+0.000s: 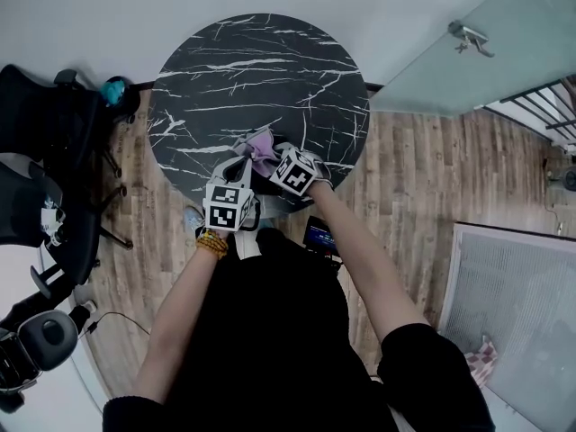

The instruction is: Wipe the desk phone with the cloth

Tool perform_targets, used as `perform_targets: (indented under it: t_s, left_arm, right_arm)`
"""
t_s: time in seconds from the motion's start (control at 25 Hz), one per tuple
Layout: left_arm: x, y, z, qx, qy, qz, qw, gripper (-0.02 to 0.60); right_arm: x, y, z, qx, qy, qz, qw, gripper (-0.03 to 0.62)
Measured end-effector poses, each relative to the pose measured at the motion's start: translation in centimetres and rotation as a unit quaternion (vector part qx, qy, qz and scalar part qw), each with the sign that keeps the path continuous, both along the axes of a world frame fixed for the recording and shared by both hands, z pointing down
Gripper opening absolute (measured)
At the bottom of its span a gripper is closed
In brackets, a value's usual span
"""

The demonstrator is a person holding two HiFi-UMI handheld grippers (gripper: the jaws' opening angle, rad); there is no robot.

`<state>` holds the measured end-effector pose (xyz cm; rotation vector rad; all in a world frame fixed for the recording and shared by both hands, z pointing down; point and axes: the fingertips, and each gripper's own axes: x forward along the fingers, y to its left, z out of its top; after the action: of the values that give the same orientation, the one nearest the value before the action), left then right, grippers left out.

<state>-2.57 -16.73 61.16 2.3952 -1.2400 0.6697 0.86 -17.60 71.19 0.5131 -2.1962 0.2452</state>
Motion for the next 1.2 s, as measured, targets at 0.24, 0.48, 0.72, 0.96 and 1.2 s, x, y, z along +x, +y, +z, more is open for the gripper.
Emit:
perform_targets:
  t_s: [0.24, 0.48, 0.72, 0.96, 1.2]
  left_arm:
    - [-0.5, 0.5, 0.3, -0.002, -0.003, -0.002, 1.0000, 0.012]
    - [0.0, 0.4, 0.2, 0.001, 0.002, 0.002, 1.0000, 0.012]
    - [0.5, 0.4, 0.1, 0.008, 0.004, 0.005, 0.9999, 0.012]
    - [0.7, 0.8, 1.1, 0.003, 0.004, 0.007, 1.0000, 0.012]
    - [0.3, 1.6, 2.3, -0.006, 0.001, 0.007, 1.0000, 0.012]
  right_arm:
    - [0.1, 0.9, 0.4, -0.007, 0.005, 0.000, 1.000, 0.055]
    - [0.2, 1.3, 0.7, -0.013, 0.009, -0.003, 1.000, 0.055]
    - [0.1, 2.7, 1.5, -0.023, 0.006, 0.004, 1.000, 0.055]
    - [-0.3, 4.1, 2.3, -0.031, 0.017, -0.007, 0.999, 0.055]
    - [-0.7, 5.6, 3.2, -0.040, 0.024, -0.014, 0.999, 0.055]
